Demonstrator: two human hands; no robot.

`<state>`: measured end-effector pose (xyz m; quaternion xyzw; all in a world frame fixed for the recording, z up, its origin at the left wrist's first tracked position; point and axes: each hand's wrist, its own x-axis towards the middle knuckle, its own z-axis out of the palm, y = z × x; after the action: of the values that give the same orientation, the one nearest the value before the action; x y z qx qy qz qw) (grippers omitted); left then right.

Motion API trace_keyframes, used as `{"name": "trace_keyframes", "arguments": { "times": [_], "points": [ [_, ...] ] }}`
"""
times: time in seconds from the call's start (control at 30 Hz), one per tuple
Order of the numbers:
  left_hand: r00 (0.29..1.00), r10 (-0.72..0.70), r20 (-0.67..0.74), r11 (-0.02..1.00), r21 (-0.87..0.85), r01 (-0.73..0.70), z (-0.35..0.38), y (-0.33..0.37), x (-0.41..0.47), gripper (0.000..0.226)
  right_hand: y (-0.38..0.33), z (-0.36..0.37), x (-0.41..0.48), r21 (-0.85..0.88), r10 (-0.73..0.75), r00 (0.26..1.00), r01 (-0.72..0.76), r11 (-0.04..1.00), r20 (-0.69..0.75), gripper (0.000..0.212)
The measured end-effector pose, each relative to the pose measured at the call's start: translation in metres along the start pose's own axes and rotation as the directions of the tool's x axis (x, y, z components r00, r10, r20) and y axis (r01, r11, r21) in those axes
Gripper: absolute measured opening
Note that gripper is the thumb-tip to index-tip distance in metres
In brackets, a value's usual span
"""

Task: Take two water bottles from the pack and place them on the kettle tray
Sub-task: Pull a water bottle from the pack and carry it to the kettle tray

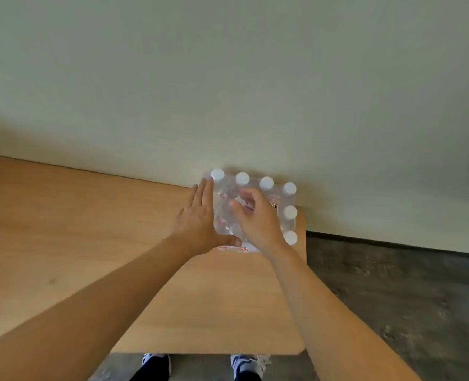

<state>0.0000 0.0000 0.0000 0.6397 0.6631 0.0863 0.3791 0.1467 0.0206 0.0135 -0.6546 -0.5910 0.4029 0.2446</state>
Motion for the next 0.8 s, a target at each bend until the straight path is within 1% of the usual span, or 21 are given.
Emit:
{"name": "trace_keyframes", "arguments": {
  "times": [0.03, 0.07, 0.13, 0.2, 0.23, 0.3, 0.37, 0.47, 0.53, 0.8],
  "points": [
    [1.000, -0.008, 0.004, 1.000, -0.011, 0.008, 0.006, -0.002, 0.008, 0.156, 0.005, 0.002, 0.008, -0.004, -0.022, 1.000, 0.022, 1.000, 0.003, 0.025],
    [1.000, -0.031, 0.001, 0.999, -0.028, 0.031, 0.008, -0.003, 0.012, 0.159, 0.008, 0.005, 0.016, -0.049, -0.043, 0.999, 0.043, 0.998, 0.016, 0.024],
    [0.997, -0.074, 0.003, 0.997, -0.035, 0.074, 0.013, -0.008, 0.018, 0.162, 0.017, 0.005, 0.028, -0.143, -0.072, 0.993, 0.085, 0.986, 0.090, 0.026],
    [0.998, -0.059, -0.011, 0.998, -0.034, 0.059, 0.021, -0.009, 0.021, 0.166, 0.027, 0.008, 0.037, -0.208, -0.079, 0.980, 0.117, 0.971, 0.181, 0.031],
    [0.999, -0.050, -0.019, 0.998, -0.025, 0.049, 0.023, -0.010, 0.022, 0.167, 0.032, 0.009, 0.039, -0.234, -0.076, 0.977, 0.123, 0.964, 0.201, 0.032],
    [0.998, -0.045, -0.048, 0.999, -0.005, 0.045, 0.026, -0.012, 0.022, 0.169, 0.037, 0.010, 0.040, -0.283, -0.079, 0.976, 0.136, 0.949, 0.202, 0.031],
    [0.997, -0.047, -0.066, 0.999, -0.015, 0.046, 0.029, -0.013, 0.024, 0.169, 0.040, 0.009, 0.039, -0.320, -0.122, 0.969, 0.188, 0.929, 0.213, 0.029],
    [0.996, -0.053, -0.066, 0.999, 0.002, 0.054, 0.032, -0.012, 0.023, 0.167, 0.042, 0.005, 0.037, -0.313, -0.175, 0.955, 0.246, 0.917, 0.238, 0.024],
    [0.994, -0.061, -0.091, 0.998, -0.003, 0.061, 0.033, -0.012, 0.022, 0.165, 0.043, 0.003, 0.037, -0.313, -0.200, 0.952, 0.267, 0.911, 0.231, 0.021],
    [0.994, -0.068, -0.089, 0.998, -0.013, 0.067, 0.036, -0.010, 0.020, 0.163, 0.040, -0.001, 0.033, -0.295, -0.206, 0.953, 0.267, 0.917, 0.223, 0.016]
  ]
}}
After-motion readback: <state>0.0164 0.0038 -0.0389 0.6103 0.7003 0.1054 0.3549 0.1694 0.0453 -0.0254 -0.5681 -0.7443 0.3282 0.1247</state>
